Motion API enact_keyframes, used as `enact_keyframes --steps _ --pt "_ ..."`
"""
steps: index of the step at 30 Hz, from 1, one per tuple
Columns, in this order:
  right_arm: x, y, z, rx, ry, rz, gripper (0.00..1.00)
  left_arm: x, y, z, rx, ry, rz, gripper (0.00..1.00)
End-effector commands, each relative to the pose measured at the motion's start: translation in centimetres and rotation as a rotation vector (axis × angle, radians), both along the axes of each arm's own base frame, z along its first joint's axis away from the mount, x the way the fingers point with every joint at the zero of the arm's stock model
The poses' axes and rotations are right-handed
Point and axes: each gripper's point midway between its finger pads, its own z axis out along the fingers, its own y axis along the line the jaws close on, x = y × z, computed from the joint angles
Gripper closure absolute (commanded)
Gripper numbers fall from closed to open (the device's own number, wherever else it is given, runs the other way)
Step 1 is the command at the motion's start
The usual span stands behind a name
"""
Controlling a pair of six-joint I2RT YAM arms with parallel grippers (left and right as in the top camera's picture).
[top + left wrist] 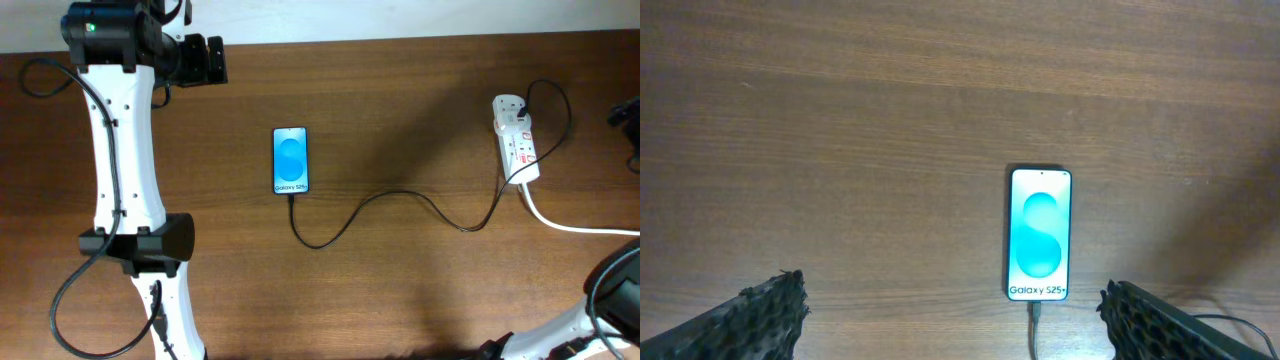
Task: Plug charger to phone and switch on socket
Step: 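Move the right gripper over the white power strip, then press the orange switch on the power strip with the right gripper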
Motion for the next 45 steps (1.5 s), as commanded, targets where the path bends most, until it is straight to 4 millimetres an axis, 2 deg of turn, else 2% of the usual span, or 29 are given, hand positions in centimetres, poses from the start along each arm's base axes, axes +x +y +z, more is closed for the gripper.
enact_keyframes --steps 1,6,10,12,23,25,32,38,45 --pt "1.8 1.8 -2.8 -0.039 0.069 0.088 0.00 0.0 0.2 0.2 0.006 -0.006 0.004 0.01" --pt "2.6 4.0 -7.5 0.007 0.162 0.130 0.00 0.0 0.2 0.2 0.006 -0.006 0.004 0.01" --pt "2.0 4.4 -10.3 0.034 0.230 0.137 0.00 0.0 0.2 0.2 0.006 -0.006 0.004 0.01" --pt "2.1 4.6 -11.1 0.041 0.240 0.141 0.00 0.0 0.2 0.2 0.006 -0.005 0.004 0.01" --pt "3.6 6.3 -11.3 -0.078 0.281 0.208 0.00 0.0 0.2 0.2 0.006 -0.006 0.004 0.00" --pt "3.9 6.6 -11.3 -0.088 0.280 0.220 0.00 0.0 -0.4 0.2 0.006 -0.006 -0.009 0.01" --pt "3.9 6.6 -11.5 -0.105 0.292 0.225 0.00 -0.1 -0.6 0.2 0.006 -0.006 -0.013 0.01" --pt "3.2 7.0 -15.0 -0.063 0.353 0.237 0.00 -0.1 -0.6 0.2 0.006 -0.006 -0.013 0.01" --pt "3.0 7.3 -15.2 -0.050 0.360 0.243 0.00 -0.1 -0.6 0.2 0.006 -0.006 -0.013 0.01"
